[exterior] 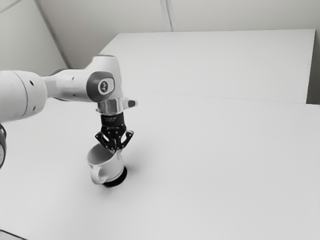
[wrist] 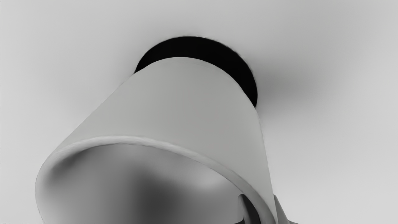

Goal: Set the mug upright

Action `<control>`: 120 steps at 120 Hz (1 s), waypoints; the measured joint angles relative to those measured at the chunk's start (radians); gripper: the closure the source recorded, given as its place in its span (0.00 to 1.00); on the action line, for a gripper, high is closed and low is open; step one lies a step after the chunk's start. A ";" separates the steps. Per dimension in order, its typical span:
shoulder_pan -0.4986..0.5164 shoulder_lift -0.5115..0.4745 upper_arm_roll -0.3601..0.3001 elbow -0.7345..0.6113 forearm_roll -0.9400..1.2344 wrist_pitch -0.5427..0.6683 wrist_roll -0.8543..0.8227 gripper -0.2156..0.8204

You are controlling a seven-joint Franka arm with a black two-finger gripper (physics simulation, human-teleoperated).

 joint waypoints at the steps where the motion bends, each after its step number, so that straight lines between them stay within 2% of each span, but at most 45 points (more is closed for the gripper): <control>1: 0.000 0.002 0.000 0.000 0.001 -0.001 -0.003 0.97; 28: 0.000 0.038 0.000 0.001 0.002 -0.007 -0.060 0.96; 49: 0.000 0.038 0.003 0.006 -0.006 -0.009 -0.088 0.59; 65: 0.000 0.014 0.003 0.017 -0.009 -0.020 -0.104 0.41; 88: 0.000 -0.042 0.003 0.082 0.006 -0.051 -0.093 0.29; 120: 0.010 -0.112 0.029 0.254 0.099 -0.008 0.073 0.23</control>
